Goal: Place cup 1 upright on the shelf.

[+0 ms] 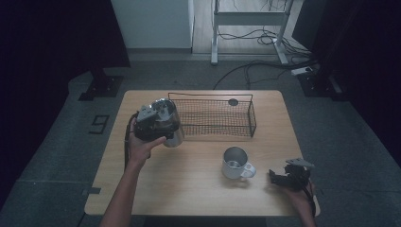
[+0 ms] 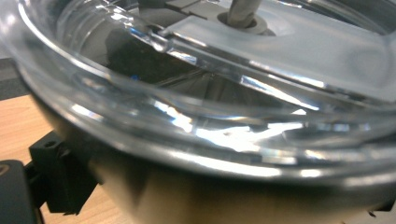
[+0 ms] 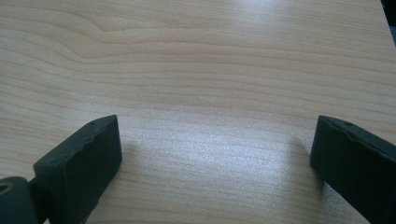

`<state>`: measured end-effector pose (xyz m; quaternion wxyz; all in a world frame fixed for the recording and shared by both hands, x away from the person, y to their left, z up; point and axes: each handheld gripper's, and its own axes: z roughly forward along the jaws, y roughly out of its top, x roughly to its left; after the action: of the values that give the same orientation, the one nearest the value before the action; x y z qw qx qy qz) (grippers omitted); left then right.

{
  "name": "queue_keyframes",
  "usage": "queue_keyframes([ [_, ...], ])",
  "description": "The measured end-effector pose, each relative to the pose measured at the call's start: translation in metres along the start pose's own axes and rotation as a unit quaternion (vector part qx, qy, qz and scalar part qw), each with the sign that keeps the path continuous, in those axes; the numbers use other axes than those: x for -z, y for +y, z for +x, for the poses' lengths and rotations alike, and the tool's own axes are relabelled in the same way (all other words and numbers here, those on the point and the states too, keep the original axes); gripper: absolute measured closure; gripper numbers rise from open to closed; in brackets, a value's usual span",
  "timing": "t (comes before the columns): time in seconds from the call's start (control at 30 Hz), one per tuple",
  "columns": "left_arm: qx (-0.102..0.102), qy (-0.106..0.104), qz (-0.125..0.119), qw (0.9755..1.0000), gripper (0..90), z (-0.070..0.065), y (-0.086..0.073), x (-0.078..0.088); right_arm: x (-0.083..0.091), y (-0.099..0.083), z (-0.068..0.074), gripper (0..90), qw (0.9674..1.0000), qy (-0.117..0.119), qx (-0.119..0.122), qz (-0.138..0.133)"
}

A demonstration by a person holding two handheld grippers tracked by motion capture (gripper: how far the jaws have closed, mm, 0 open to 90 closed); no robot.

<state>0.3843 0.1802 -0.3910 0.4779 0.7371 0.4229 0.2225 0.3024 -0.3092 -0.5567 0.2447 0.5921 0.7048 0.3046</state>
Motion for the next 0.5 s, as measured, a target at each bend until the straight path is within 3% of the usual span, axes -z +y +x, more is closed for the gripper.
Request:
queue_keyframes([
  [0.5,-0.004,0.003,0.005,1.0,4.1,0.003,0.02,-0.016,0.0,0.0,0.0,1.8,1.0,0.0,0.002,0.0],
])
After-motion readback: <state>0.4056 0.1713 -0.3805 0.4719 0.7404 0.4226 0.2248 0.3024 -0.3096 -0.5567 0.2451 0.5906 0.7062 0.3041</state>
